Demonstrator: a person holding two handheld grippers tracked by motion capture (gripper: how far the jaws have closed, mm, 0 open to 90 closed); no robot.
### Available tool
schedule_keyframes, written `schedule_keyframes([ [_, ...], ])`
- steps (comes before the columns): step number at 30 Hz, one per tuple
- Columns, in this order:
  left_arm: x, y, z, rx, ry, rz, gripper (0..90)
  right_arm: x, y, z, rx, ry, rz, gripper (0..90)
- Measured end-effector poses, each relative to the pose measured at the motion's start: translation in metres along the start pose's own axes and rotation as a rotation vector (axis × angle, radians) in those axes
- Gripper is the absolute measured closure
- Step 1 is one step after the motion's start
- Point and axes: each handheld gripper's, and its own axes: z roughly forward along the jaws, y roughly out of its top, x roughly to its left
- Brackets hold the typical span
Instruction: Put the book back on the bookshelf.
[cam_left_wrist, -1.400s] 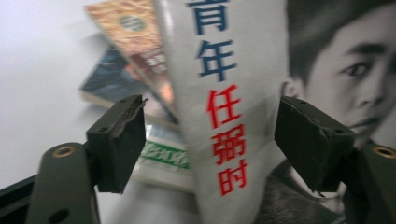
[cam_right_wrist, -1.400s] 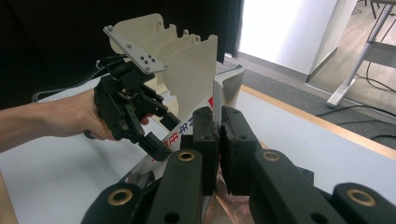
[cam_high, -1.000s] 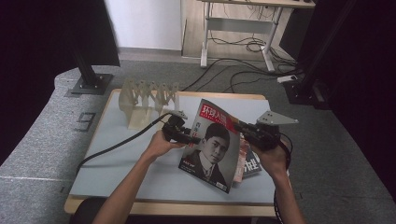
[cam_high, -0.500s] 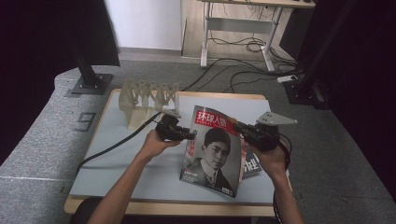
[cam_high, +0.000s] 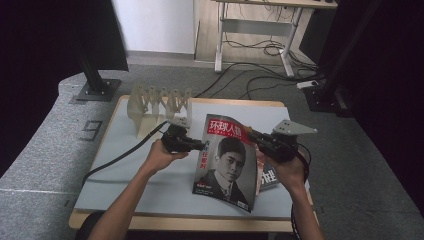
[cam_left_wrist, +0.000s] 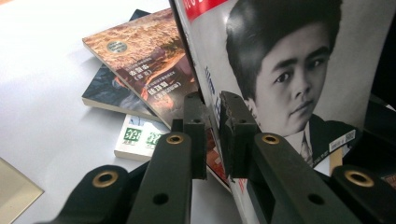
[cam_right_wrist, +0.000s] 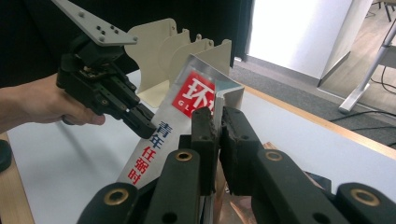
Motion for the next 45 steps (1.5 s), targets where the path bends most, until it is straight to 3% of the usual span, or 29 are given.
schedule_keyframes([
  [15, -0.013, -0.006, -0.018, -0.023, -0.014, 0.026, 85.3, -0.009, -0.007, -0.011, -0.004, -0.006, 0.027, 81.1],
  [29, -0.033, -0.013, -0.032, -0.039, -0.017, 0.082, 87.2, -0.012, -0.016, -0.012, 0.022, 0.044, 0.048, 67.9],
  [45, -0.045, -0.020, -0.043, -0.055, -0.015, 0.117, 87.9, -0.018, -0.051, -0.012, 0.027, 0.132, 0.143, 64.9],
])
